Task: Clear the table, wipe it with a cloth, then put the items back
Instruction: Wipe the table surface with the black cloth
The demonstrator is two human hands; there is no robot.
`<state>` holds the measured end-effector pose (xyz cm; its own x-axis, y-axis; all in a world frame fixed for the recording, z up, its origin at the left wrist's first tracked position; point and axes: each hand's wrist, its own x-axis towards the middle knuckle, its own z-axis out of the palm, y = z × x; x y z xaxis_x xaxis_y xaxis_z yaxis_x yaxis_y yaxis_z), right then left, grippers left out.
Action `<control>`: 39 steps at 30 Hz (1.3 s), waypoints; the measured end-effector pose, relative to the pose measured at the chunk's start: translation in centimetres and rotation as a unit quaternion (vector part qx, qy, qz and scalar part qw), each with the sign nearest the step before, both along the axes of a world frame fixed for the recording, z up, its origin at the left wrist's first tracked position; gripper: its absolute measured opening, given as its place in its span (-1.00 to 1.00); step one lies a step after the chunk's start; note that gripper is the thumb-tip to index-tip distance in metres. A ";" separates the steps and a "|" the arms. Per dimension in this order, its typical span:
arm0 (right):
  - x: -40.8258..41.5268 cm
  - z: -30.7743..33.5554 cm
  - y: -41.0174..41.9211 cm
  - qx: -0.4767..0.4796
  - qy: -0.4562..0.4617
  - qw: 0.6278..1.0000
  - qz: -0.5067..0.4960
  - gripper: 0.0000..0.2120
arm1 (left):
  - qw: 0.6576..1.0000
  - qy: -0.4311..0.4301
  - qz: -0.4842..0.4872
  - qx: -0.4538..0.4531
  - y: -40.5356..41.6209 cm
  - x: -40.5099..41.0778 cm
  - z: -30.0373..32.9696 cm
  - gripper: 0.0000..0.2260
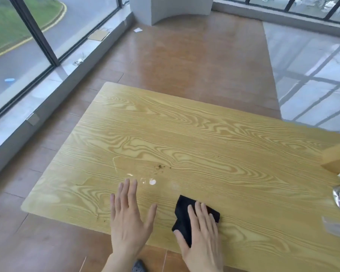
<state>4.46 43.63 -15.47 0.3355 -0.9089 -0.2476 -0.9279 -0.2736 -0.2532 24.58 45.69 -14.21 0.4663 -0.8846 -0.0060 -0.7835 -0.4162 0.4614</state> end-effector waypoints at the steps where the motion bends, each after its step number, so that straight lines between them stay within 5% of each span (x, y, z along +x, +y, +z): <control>1: 0.1 -0.8 0.2 -0.008 0.004 1.000 0.014 -0.17 | 1.000 -0.003 0.009 0.000 -0.2 0.4 -0.5 -0.21; 8: 0.4 -3.6 -1.7 -0.078 -0.002 0.996 0.039 -0.09 | 0.994 -0.013 0.110 0.011 -2.0 2.7 -3.8 -0.18; 16: 2.9 -4.6 -10.6 -0.107 -0.062 0.988 0.088 -0.34 | 0.984 -0.010 0.168 0.049 -4.1 2.6 -5.2 -0.11; 22: 7.0 -5.7 -18.4 -0.105 -0.192 0.973 0.078 -0.54 | 0.984 -0.010 0.170 0.048 -4.4 3.0 -5.3 -0.15; 26: 11.5 -4.8 -20.7 0.001 -0.295 0.954 0.056 -0.55 | 0.984 -0.009 0.171 0.043 -4.3 3.1 -5.4 -0.17; 32: 12.6 -5.0 -17.7 -0.076 -0.160 0.952 0.248 -0.53 | 0.985 -0.005 0.170 0.031 -4.4 3.1 -5.4 -0.20; 39: 8.1 -4.2 -12.3 -0.068 -0.061 0.944 0.317 -0.46 | 0.985 -0.009 0.171 0.027 -4.5 3.0 -5.2 -0.22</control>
